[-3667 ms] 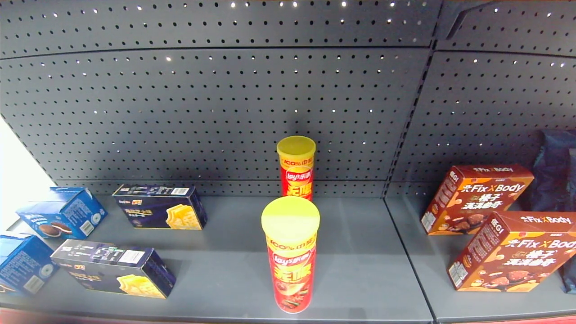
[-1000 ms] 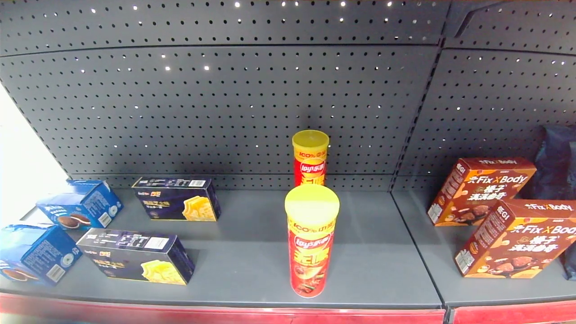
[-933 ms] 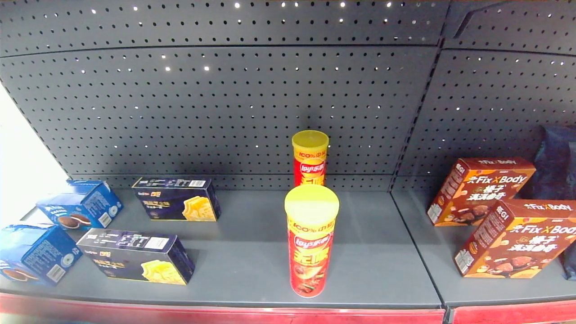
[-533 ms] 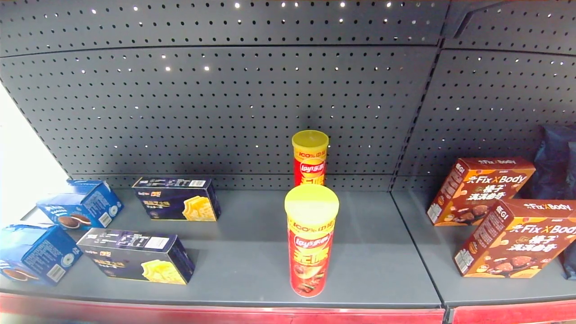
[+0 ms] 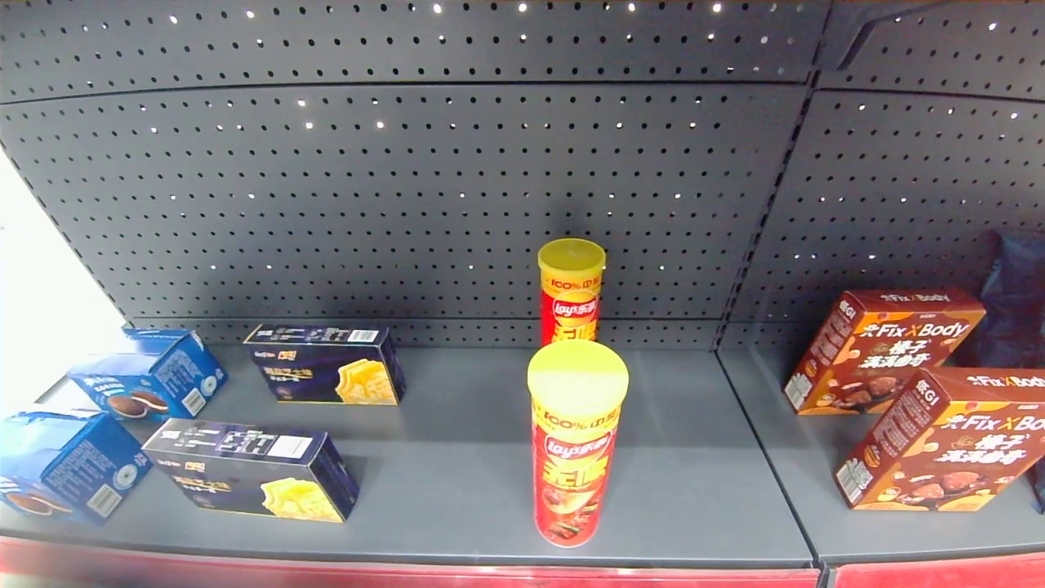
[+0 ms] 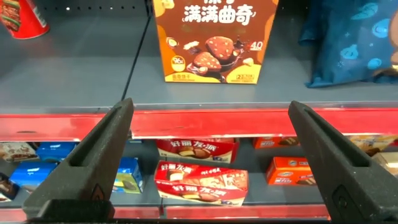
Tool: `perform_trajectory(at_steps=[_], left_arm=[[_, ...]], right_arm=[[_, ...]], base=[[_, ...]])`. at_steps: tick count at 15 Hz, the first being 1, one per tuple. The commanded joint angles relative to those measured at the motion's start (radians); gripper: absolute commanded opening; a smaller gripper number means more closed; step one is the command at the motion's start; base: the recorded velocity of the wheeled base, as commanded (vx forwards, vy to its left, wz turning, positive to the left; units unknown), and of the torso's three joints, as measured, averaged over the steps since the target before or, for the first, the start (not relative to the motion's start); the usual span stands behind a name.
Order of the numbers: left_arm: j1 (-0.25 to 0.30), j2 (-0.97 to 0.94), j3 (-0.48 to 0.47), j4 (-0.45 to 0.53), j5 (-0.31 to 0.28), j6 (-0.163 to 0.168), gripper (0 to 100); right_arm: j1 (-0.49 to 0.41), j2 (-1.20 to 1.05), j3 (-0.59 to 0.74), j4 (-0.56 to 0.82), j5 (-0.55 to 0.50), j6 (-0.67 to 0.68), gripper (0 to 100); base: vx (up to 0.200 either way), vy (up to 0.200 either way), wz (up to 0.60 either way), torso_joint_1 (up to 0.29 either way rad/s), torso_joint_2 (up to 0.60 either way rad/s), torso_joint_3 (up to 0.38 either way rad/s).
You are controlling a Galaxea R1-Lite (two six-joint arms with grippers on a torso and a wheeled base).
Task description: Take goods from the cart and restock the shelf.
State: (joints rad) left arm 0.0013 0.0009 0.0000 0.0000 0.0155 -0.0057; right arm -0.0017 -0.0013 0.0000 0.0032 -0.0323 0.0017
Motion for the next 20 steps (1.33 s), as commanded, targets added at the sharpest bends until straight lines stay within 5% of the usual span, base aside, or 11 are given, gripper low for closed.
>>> perform_trajectory(at_steps=[1, 20], left_arm=[[0.0, -0.001, 0.0, 0.0, 0.0, 0.0, 100], [-0.001, -0.001, 0.0, -0.002, 0.0, 0.0, 100]], right_arm=[[0.0, 0.001, 0.0, 0.0, 0.0, 0.0, 100], [0.0, 0.001, 0.0, 0.0, 0.0, 0.0, 100]], base=[[0.0, 0.0, -0.6, 0.007, -0.01, 0.007], [0.0, 0.0, 0.0, 0.0, 0.0, 0.0]])
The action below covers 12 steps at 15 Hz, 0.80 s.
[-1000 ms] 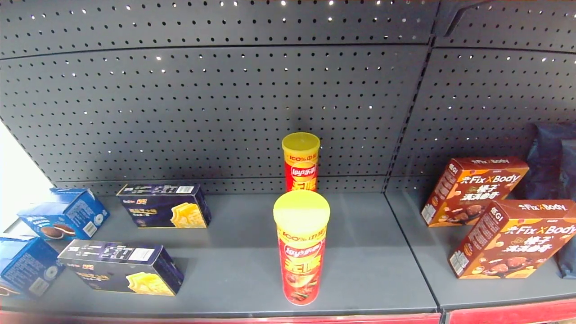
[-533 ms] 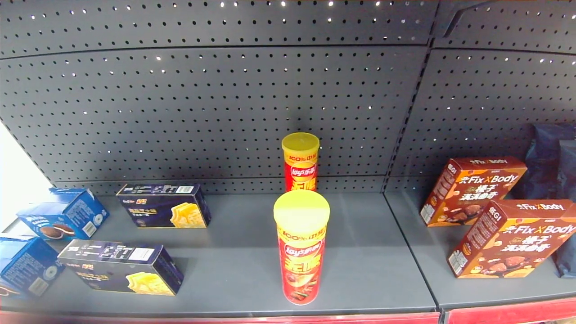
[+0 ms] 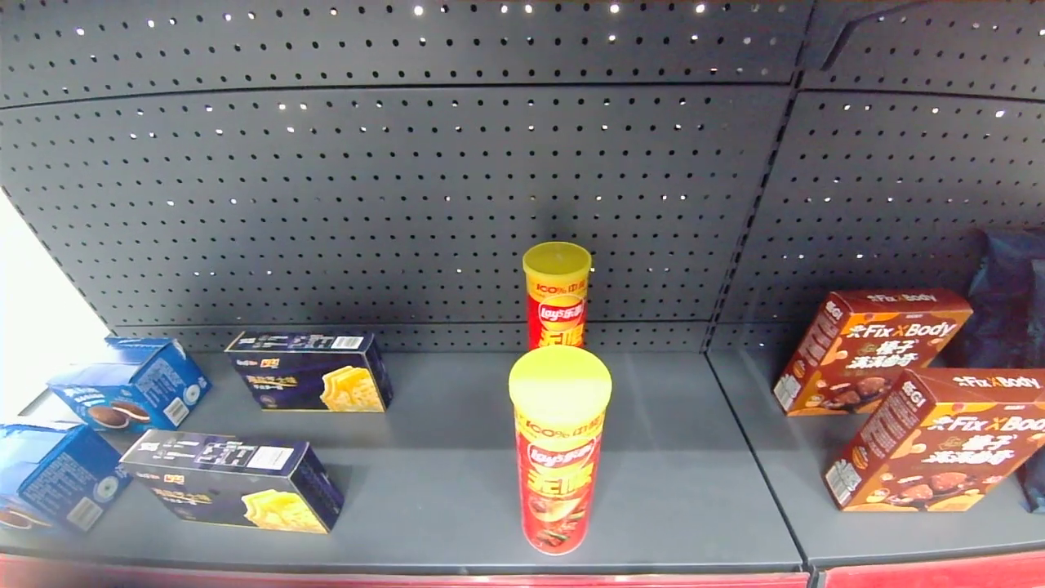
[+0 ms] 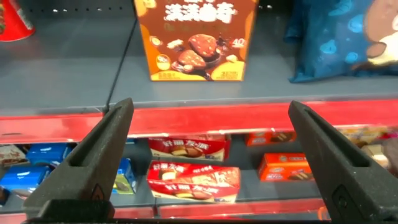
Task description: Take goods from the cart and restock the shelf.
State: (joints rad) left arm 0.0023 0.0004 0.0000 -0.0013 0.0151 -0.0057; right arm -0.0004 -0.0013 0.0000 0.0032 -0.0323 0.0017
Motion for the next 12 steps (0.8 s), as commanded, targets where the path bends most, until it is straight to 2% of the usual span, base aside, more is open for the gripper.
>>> perform_trajectory(at_steps=[1, 12], left_arm=[[-0.001, 0.0, 0.0, 0.001, 0.0, 0.0, 100], [-0.001, 0.0, 0.0, 0.0, 0.0, 0.0, 100]], right_arm=[[-0.001, 0.001, 0.0, 0.0, 0.0, 0.0, 100], [-0.001, 0.001, 0.0, 0.0, 0.0, 0.0, 100]], base=[[0.0, 0.0, 0.0, 0.0, 0.0, 0.0], [0.0, 0.0, 0.0, 0.0, 0.0, 0.0]])
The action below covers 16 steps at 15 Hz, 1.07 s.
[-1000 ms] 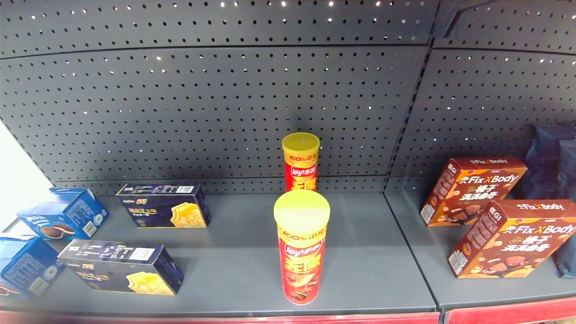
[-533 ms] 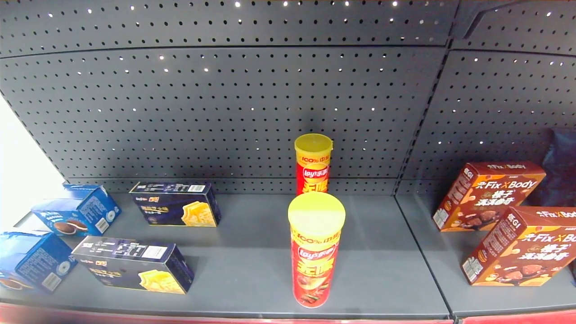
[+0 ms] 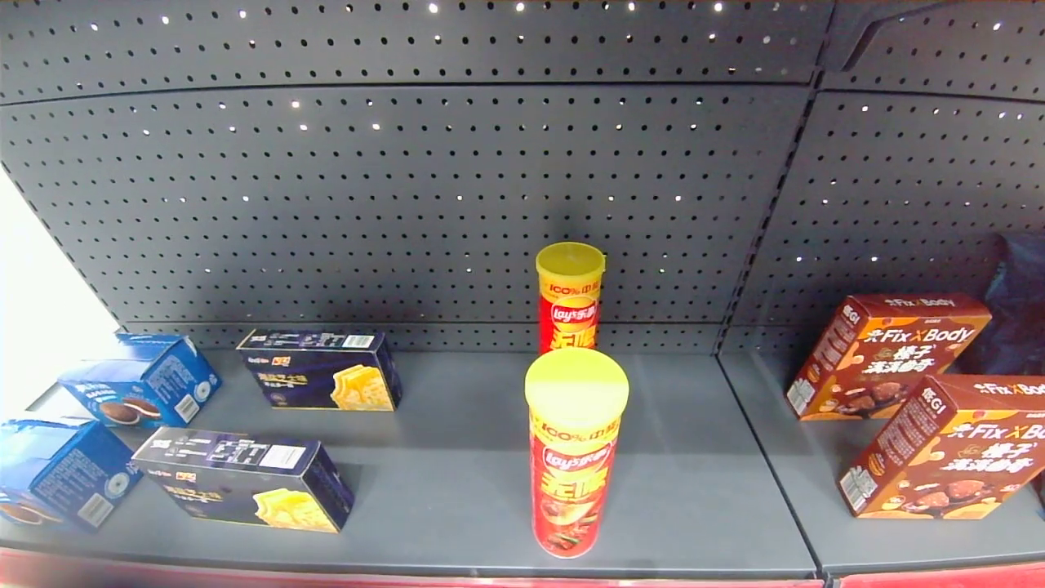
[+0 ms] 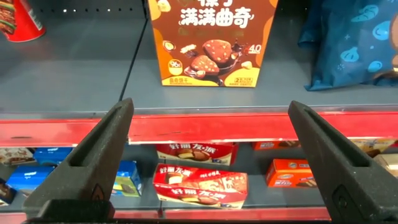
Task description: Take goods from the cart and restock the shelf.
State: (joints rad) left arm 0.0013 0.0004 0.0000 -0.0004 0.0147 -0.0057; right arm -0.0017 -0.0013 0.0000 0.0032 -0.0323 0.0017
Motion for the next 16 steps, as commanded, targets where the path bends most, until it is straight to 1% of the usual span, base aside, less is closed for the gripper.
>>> perform_trajectory(at_steps=[1, 9, 10, 16], left_arm=[[0.0, 0.0, 0.0, 0.0, 0.001, 0.0, 100], [0.0, 0.0, 0.0, 0.0, 0.001, 0.0, 100], [0.0, 0.0, 0.0, -0.001, 0.001, 0.0, 100], [0.0, 0.0, 0.0, 0.0, -0.001, 0.001, 100]], right_arm=[[0.0, 0.001, 0.0, 0.0, 0.0, 0.0, 100], [0.0, 0.001, 0.0, 0.0, 0.0, 0.0, 100], [0.0, 0.001, 0.0, 0.0, 0.0, 0.0, 100], [0.0, 0.001, 0.0, 0.0, 0.0, 0.0, 100]], base=[[0.0, 0.0, 0.0, 0.0, 0.0, 0.0], [0.0, 0.0, 0.0, 0.0, 0.0, 0.0], [-0.2, 0.0, 0.0, -0.012, 0.01, 0.007], [0.0, 0.0, 0.0, 0.0, 0.0, 0.0]])
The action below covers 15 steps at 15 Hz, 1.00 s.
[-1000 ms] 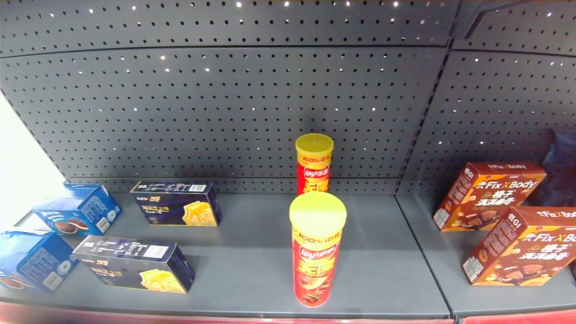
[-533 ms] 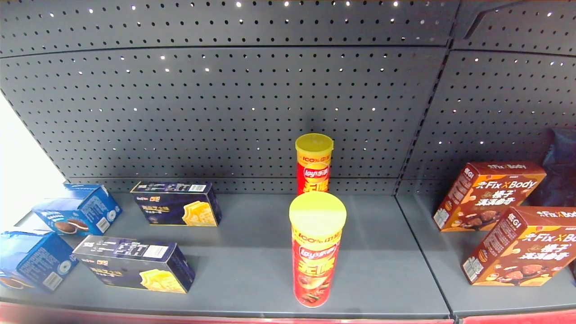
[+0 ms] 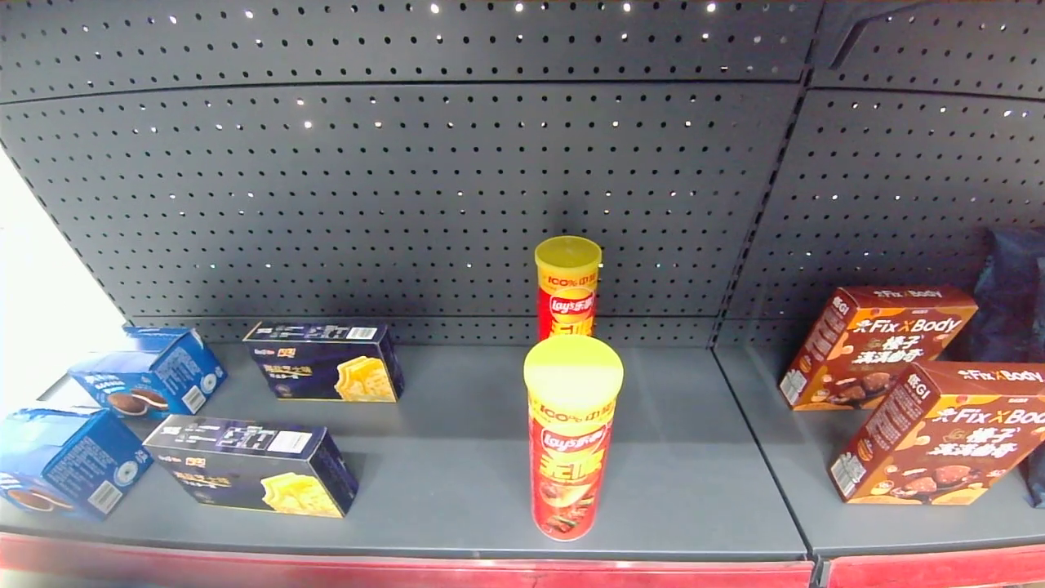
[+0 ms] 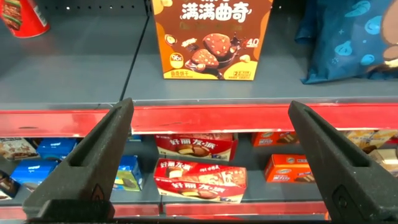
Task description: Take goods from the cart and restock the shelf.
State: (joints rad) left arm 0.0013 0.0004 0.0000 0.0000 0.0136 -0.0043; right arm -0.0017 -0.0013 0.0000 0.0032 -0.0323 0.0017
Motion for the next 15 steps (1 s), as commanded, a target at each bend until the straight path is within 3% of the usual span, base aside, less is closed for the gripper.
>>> perform_trajectory(at_steps=[1, 15], left_arm=[[0.0, 0.0, 0.0, 0.0, 0.0, -0.002, 100], [0.0, 0.0, 0.0, -0.002, 0.002, -0.002, 100]], right_arm=[[0.0, 0.001, 0.0, 0.0, 0.0, 0.0, 100], [0.0, 0.001, 0.0, 0.0, 0.0, 0.001, 100]], base=[[0.0, 0.0, 0.0, 0.0, 0.0, 0.0], [0.0, 0.0, 0.0, 0.0, 0.0, 0.0]])
